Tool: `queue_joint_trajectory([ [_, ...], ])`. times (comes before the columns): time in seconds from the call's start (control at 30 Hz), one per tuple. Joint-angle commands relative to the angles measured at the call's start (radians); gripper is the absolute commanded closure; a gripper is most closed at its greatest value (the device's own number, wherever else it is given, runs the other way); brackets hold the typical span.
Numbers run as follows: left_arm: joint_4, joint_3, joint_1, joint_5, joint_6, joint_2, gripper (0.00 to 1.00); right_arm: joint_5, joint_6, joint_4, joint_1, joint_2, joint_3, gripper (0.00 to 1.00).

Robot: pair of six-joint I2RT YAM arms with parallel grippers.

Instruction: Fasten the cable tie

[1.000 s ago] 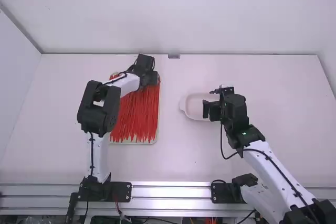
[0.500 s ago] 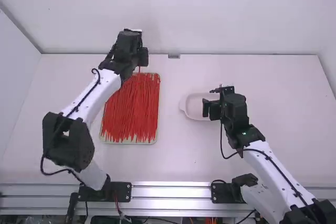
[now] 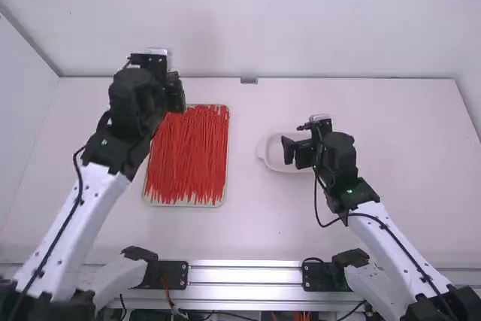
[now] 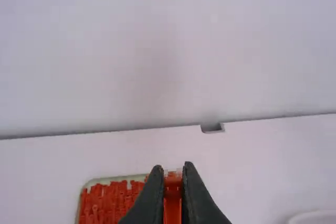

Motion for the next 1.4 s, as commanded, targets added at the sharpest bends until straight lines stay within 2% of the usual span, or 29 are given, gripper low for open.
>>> queue_joint_trajectory([
  [0.0, 0.029, -0.098, -0.007, -0.007, 0.004, -0.092, 0.98, -0.089, -0.002, 0.020, 0.002, -0.016, 0.029, 0.01],
  [0.2, 0.161, -0.327, -0.007, 0.002, -0.022, -0.272, 0.98, -0.278, -0.002, 0.105, 0.002, -0.016, 0.029, 0.01],
  [0.5, 0.409, -0.532, -0.007, 0.196, -0.064, -0.330, 0.98, -0.492, 0.059, 0.273, 0.002, -0.016, 0.029, 0.01],
  [0.63, 0.497, -0.546, -0.007, 0.285, -0.068, -0.283, 0.98, -0.574, 0.080, 0.336, 0.002, -0.015, 0.029, 0.01],
  [0.73, 0.560, -0.544, -0.007, 0.352, -0.092, -0.240, 0.98, -0.574, 0.149, 0.380, 0.004, -0.013, 0.029, 0.01],
  [0.87, 0.708, -0.532, -0.008, 0.476, -0.159, -0.141, 0.98, -0.573, 0.187, 0.457, 0.041, 0.013, 0.029, 0.01],
  [0.93, 0.736, -0.526, -0.008, 0.477, -0.184, -0.113, 0.98, -0.572, 0.185, 0.484, 0.059, 0.027, 0.029, 0.01],
  [1.17, 0.859, -0.490, -0.008, 0.600, -0.246, -0.027, 0.98, -0.442, 0.191, 0.653, 0.147, 0.148, 0.029, 0.01],
  [1.37, 0.929, -0.483, -0.027, 0.639, -0.265, -0.014, 0.98, -0.412, 0.278, 0.838, 0.173, 0.265, 0.031, 0.01],
])
